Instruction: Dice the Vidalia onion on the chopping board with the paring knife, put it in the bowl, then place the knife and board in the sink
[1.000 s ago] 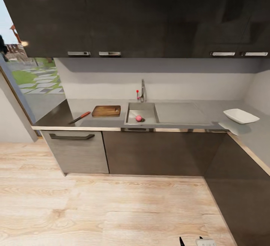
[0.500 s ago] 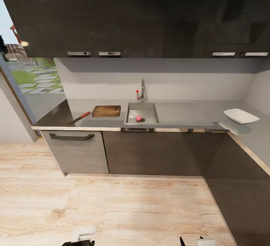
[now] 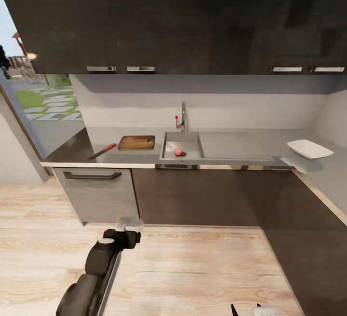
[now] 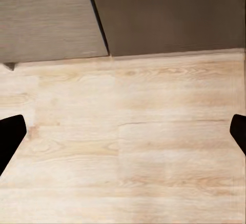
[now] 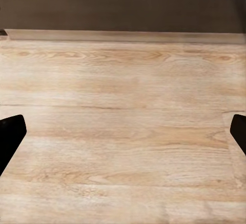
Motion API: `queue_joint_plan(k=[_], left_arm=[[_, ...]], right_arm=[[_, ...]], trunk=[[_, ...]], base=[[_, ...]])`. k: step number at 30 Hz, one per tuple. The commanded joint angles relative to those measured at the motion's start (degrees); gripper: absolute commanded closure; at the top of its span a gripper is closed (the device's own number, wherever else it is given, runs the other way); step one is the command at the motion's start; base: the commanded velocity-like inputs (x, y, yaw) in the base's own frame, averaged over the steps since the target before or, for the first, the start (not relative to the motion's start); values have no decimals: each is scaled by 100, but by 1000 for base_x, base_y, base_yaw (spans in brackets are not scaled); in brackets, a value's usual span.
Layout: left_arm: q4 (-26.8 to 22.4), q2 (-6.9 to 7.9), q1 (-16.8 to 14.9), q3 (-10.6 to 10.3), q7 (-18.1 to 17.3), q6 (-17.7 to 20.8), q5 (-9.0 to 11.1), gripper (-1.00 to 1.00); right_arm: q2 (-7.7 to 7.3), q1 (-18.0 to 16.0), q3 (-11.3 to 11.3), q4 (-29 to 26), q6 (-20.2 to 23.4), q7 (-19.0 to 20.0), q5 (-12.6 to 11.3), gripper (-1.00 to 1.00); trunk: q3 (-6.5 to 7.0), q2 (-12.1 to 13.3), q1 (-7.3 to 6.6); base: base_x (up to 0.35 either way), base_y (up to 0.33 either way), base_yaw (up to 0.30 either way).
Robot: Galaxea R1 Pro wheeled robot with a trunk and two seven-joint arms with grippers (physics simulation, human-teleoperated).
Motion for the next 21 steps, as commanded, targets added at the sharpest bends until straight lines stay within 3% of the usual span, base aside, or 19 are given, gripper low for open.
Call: queue_joint_plan(k=[1, 3, 5, 6, 8, 13, 15, 19, 21], left_arm=[[-6, -9, -280, -18, 25, 141, 7, -100], [65, -17, -765, -28, 25, 304, 20, -100], [413, -27, -1606, -34, 25, 490, 72, -100], [556, -29, -1835, -35, 27, 519, 102, -100], [1255, -34, -2710, -37, 35, 581, 314, -100], [2441, -35, -4164, -38, 89, 610, 788, -100], [2669, -35, -4642, -39, 391, 614, 921, -100], [2874, -33, -4752, -80, 473, 622, 1168, -100], [2859, -23, -4762, -288, 474, 629, 1233, -100]], right_arm=[[2, -5, -50, 5, -16, 30, 37, -100], [7, -5, -49, 8, -14, 30, 39, -100], [11, -5, -48, 7, -13, 30, 41, -100], [9, -5, -48, 7, -13, 30, 41, -100], [6, -5, -48, 6, -12, 32, 41, -100], [7, -5, -47, 5, -6, 37, 42, -100], [10, -5, -42, 5, -4, 38, 42, -100], [18, -5, -39, 11, -4, 39, 45, -100], [12, -5, -39, 7, -4, 39, 43, -100]], trunk=[[-13, -13, 3], [-13, -13, 3], [-13, -13, 3], [-13, -13, 3], [-13, -13, 3], [-13, -13, 3], [-13, -13, 3], [-13, -13, 3], [-13, -13, 3]], base=[[0, 0, 0], [0, 0, 0], [0, 0, 0], [0, 0, 0], [0, 0, 0], [0, 0, 0], [0, 0, 0], [0, 0, 0], [0, 0, 0]])
